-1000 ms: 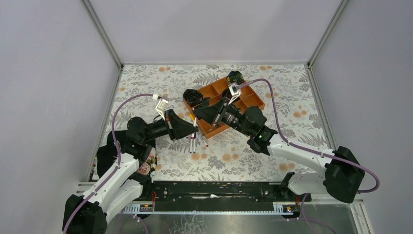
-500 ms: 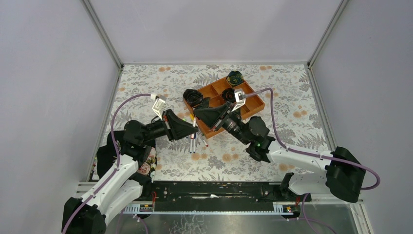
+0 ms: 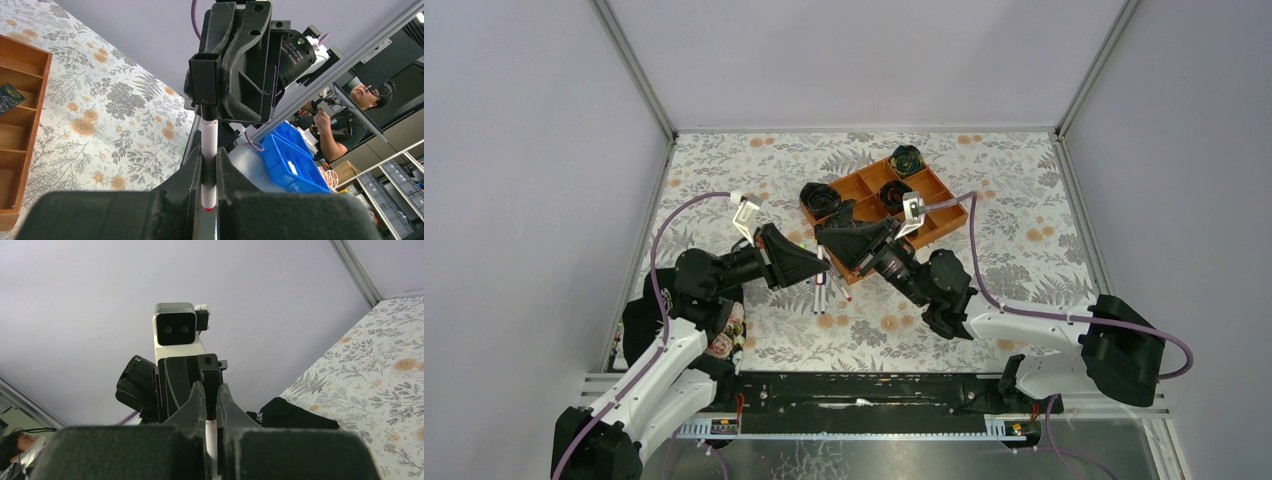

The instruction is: Insert the pens into the pen caps

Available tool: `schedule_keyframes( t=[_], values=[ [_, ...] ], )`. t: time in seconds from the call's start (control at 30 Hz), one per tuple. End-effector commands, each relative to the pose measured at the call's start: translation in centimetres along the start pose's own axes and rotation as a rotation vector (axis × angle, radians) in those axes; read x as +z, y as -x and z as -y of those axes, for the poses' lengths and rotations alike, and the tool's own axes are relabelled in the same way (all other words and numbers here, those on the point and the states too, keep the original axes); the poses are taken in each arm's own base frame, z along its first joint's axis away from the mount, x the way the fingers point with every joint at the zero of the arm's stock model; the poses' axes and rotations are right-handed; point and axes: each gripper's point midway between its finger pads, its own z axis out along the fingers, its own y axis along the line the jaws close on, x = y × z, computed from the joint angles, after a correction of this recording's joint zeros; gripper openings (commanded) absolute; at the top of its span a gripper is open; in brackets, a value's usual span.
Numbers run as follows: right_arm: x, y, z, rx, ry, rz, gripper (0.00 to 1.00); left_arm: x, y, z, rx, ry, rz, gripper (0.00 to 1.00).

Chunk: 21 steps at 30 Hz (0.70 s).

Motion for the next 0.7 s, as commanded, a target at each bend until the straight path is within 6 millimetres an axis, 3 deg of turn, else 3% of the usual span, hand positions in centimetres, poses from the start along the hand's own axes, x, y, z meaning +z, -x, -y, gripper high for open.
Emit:
schedule_keyframes(
  t=[0.0,0.27,0.67],
  values=[
    [-1.9,-7.3,-0.2,0.003,0.027,-0.261,0.0,0.3,4.9,2.1,0.149,-0.024,0.201,0.0],
    [-3.7,-9.3,0.0,0.033,-0.002,-0.368,0.0,0.1,6.6,1.6,0.146,0.032,0.261,0.0],
    [-7.5,-14.5,0.1,0.148,-0.021,-0.612,0.0,-0.7,9.1,1.5,0.176,0.04,0.311,0.0]
  ],
)
